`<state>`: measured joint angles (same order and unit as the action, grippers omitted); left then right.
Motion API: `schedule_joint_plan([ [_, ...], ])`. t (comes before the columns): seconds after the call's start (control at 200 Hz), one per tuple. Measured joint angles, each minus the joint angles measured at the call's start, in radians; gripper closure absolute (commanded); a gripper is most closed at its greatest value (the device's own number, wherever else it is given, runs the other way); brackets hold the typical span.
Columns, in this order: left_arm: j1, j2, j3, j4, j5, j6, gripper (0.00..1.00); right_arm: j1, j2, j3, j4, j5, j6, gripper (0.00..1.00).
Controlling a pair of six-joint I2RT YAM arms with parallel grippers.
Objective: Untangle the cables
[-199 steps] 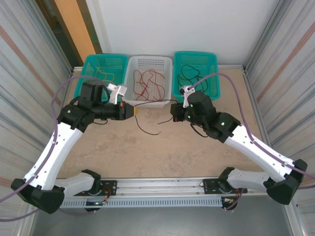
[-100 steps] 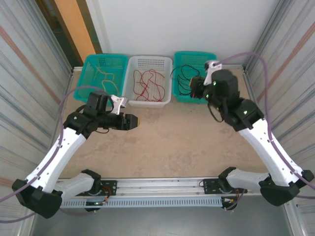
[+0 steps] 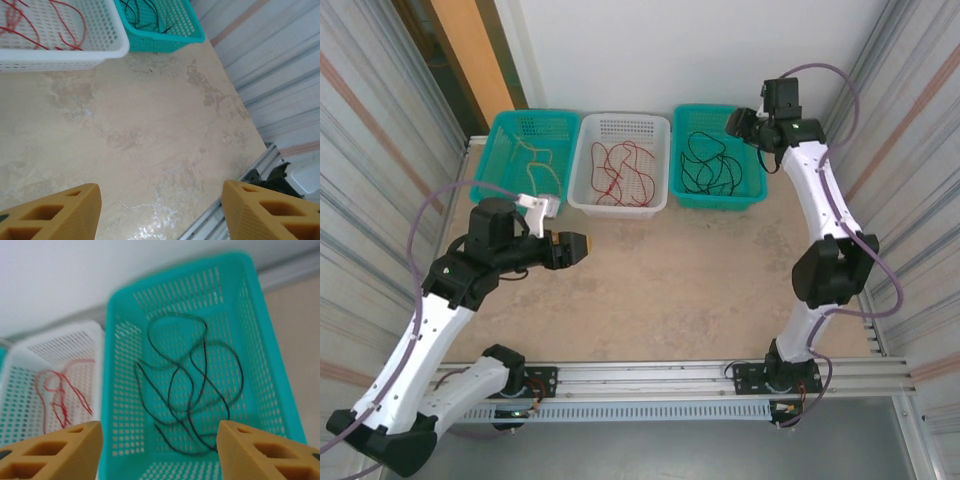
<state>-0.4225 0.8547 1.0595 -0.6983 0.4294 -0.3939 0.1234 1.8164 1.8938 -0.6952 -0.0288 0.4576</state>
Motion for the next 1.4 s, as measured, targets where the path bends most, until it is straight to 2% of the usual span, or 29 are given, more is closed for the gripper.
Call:
schedule_joint_plan([
  [0.095,0.013,-0.041,-0.014,-0.001,-0.053,-0.003,0.23,0.006,-0.037,-0.132,0.011,-0.009,0.002,0.32],
  [0.291,0.030,-0.085,-0.028,0.003,-0.172,0.001,0.18,0.060,-0.287,-0.458,0.032,0.010,0.003,0.28],
  [0.361,0.031,-0.081,-0.039,0.020,-0.230,0.000,0.02,0.095,-0.425,-0.565,0.059,0.036,0.002,0.26],
  [0.456,0.031,-0.083,-0.109,0.086,-0.319,-0.023,0.01,0.157,-0.625,-0.710,0.108,0.085,0.000,0.20],
  [0.511,0.031,-0.090,-0.179,0.134,-0.378,-0.038,0.01,0.190,-0.731,-0.793,0.136,0.110,-0.002,0.09],
  [0.606,0.031,-0.111,-0.325,0.232,-0.462,-0.043,0.01,0.204,-0.888,-0.936,0.180,0.134,-0.018,0.00],
  [0.702,0.031,-0.140,-0.439,0.322,-0.536,-0.001,0.01,0.204,-1.011,-1.077,0.227,0.186,-0.014,0.01],
  [0.797,0.031,-0.131,-0.467,0.399,-0.623,0.063,0.01,0.204,-1.089,-1.216,0.299,0.267,-0.012,0.01],
  [0.912,0.035,-0.058,-0.467,0.521,-0.720,0.162,0.01,0.185,-1.102,-1.342,0.359,0.378,0.010,0.01],
  [1.052,0.103,0.081,-0.489,0.670,-0.789,0.245,0.01,0.045,-1.017,-1.376,0.397,0.478,0.055,0.01],
  [1.168,0.221,0.179,-0.548,0.778,-0.794,0.272,0.01,-0.040,-0.932,-1.376,0.457,0.555,0.056,0.01],
  [1.313,0.314,0.290,-0.610,0.915,-0.787,0.310,0.01,-0.051,-0.863,-1.422,0.614,0.648,0.004,0.01],
  [1.398,0.356,0.376,-0.632,1.006,-0.734,0.324,0.01,-0.052,-0.813,-1.484,0.751,0.678,-0.050,0.01],
])
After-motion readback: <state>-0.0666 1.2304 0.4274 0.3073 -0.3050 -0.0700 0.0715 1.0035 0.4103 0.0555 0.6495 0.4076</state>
